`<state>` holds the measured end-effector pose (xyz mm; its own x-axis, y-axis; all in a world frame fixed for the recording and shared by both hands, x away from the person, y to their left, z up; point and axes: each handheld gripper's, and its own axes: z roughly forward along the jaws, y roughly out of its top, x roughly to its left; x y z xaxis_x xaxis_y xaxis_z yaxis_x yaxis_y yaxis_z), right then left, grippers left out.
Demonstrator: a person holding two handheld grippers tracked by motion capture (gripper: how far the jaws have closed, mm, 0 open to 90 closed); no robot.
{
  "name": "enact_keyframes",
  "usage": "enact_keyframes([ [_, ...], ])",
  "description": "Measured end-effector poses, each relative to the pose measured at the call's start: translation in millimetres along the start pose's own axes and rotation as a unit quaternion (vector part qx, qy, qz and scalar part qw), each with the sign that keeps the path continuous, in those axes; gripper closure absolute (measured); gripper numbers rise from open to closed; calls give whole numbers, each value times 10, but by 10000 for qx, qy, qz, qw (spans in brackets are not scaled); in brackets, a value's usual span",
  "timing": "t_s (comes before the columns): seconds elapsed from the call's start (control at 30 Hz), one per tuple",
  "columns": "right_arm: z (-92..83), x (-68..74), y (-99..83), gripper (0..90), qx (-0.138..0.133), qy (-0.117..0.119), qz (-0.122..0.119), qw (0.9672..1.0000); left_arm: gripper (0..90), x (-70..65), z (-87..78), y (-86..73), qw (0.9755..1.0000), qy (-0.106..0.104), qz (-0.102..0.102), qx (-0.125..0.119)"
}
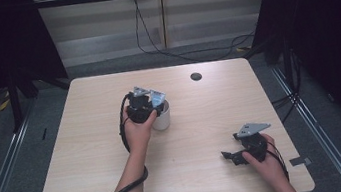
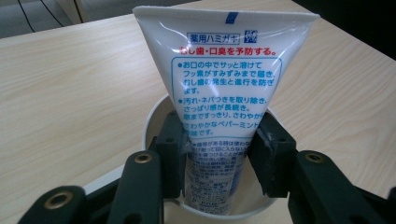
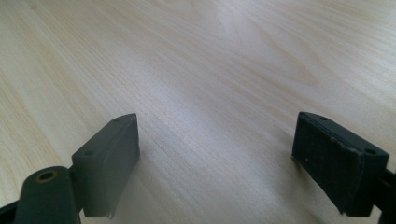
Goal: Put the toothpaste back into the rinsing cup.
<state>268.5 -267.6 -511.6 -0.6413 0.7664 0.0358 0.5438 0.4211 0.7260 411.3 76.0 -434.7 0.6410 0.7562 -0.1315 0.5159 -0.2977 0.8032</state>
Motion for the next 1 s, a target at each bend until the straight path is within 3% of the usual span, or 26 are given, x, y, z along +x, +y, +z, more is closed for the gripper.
enact_keyframes([
  [0.57, -1, 2, 1, 145, 9, -17, -8, 10000, 577, 14, -17, -20, 9999, -147, -18, 11],
  [1.0, 0, 1, 0, 145, 7, -16, -14, 10000, 548, -33, -13, 13, 9998, -37, 81, 163],
])
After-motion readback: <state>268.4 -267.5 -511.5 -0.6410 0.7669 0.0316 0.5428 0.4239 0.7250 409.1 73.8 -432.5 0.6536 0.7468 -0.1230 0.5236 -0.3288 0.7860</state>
